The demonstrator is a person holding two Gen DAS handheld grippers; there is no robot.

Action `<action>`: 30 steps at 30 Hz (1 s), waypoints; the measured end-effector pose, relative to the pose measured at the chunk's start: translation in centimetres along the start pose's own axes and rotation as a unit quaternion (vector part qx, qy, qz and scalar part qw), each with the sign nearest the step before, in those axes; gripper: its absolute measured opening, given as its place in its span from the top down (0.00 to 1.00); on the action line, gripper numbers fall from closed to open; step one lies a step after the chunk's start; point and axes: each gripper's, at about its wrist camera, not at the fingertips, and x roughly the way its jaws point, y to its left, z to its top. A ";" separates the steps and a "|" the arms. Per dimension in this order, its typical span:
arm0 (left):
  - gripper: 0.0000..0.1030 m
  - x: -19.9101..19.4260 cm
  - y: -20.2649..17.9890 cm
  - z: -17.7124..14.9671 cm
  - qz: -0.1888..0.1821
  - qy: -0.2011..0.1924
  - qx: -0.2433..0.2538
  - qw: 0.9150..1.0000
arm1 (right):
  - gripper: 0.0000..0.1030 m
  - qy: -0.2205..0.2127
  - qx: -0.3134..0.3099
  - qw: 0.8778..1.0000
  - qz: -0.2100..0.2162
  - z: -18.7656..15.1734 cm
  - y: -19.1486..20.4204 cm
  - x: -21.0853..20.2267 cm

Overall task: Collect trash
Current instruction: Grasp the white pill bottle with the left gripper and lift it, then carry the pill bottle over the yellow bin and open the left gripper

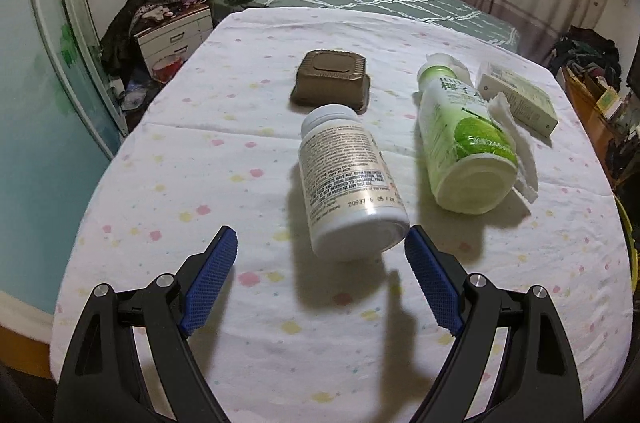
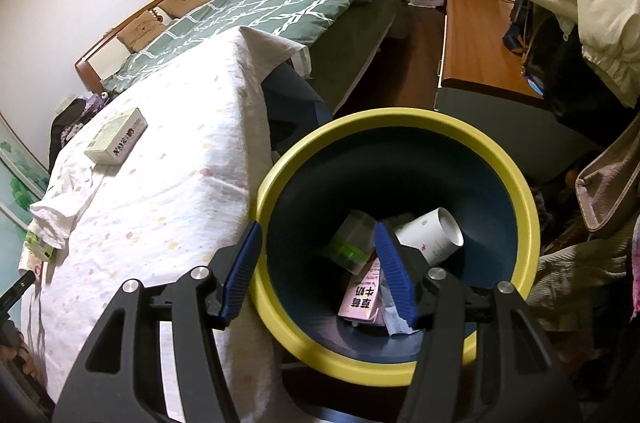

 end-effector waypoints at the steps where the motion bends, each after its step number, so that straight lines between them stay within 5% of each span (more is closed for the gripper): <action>1: 0.18 0.1 -0.2 0.2 -0.008 -0.004 0.000 1.000 | 0.45 0.000 -0.002 1.000 0.001 0.0 0.2 -0.1; 5: 0.18 0.6 -0.9 0.7 -0.013 -0.014 0.005 1.000 | 0.45 0.001 -0.009 1.000 0.003 -0.1 0.6 -0.1; 13: 0.55 1.3 -0.7 1.0 -0.018 -0.011 -0.007 1.000 | 0.45 0.004 -0.002 1.000 0.003 -0.2 0.3 0.1; 23: 0.55 -3.1 -0.8 0.4 -0.015 -0.052 0.025 0.998 | 0.45 0.001 -0.001 1.000 0.010 -0.4 0.5 0.0; 30: 0.55 -7.8 -3.3 0.1 -0.067 -0.076 0.068 0.993 | 0.45 -0.007 -0.005 1.000 0.014 -0.7 0.6 -1.0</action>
